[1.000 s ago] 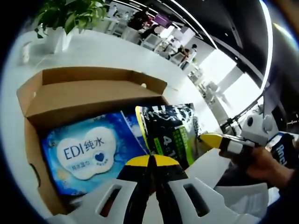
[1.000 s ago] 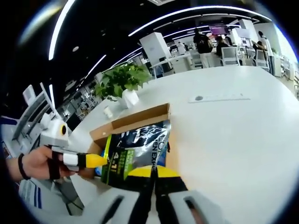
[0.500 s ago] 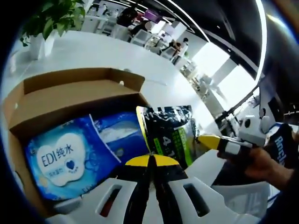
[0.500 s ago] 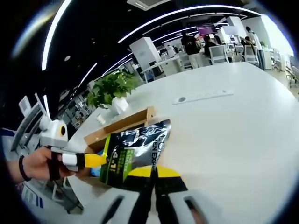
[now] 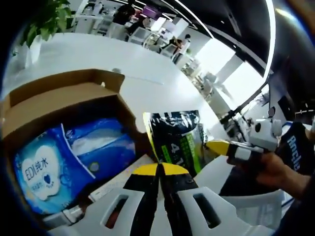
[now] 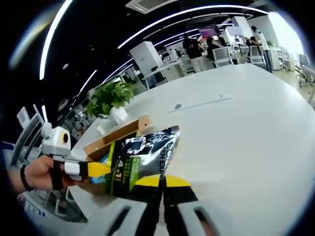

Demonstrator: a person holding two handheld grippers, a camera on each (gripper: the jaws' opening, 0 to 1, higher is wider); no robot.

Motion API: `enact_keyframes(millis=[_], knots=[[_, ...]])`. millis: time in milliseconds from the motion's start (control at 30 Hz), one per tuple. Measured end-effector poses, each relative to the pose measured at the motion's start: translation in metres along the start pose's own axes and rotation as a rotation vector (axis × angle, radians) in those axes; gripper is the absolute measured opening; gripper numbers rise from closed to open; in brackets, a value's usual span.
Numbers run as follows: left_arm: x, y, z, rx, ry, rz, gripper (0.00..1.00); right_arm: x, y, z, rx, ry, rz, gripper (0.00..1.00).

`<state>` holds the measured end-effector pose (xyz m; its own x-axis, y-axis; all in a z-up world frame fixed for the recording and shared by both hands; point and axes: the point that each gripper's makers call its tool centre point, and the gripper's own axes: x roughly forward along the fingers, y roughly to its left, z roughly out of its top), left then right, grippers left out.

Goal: Operate the shoe box by opening the lid, removing the specified soft item, and placing it in the target area until the item is outside and the box remains undamaged.

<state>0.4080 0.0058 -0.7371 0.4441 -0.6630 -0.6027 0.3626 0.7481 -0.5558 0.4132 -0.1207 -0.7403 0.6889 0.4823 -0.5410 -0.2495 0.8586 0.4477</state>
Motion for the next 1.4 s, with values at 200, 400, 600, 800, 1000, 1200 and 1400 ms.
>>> enact_keyframes(millis=[200,400,600,800,1000,1200,1400], knots=[[0.013,-0.014,-0.001,0.02,0.019,-0.016,0.0,-0.009,-0.016,-0.001,0.018,-0.003,-0.018,0.0],[0.024,-0.025,-0.001,0.042,0.029,-0.027,0.0,-0.015,-0.03,-0.001,0.029,-0.004,-0.031,0.0],[0.036,-0.034,-0.003,0.092,0.046,-0.032,0.0,-0.02,-0.045,-0.003,0.039,-0.002,-0.043,0.0],[0.046,-0.041,0.0,0.119,0.054,-0.043,0.0,-0.023,-0.057,-0.002,0.048,-0.002,-0.05,0.0],[0.055,-0.045,0.001,0.159,0.067,-0.041,0.0,-0.024,-0.067,0.001,0.051,0.001,-0.052,0.0],[0.067,-0.046,0.007,0.196,0.079,-0.035,0.0,-0.021,-0.075,0.006,0.052,0.001,-0.053,0.0],[0.076,-0.045,0.014,0.199,0.081,-0.031,0.0,-0.016,-0.083,0.011,0.057,0.0,-0.055,0.0]])
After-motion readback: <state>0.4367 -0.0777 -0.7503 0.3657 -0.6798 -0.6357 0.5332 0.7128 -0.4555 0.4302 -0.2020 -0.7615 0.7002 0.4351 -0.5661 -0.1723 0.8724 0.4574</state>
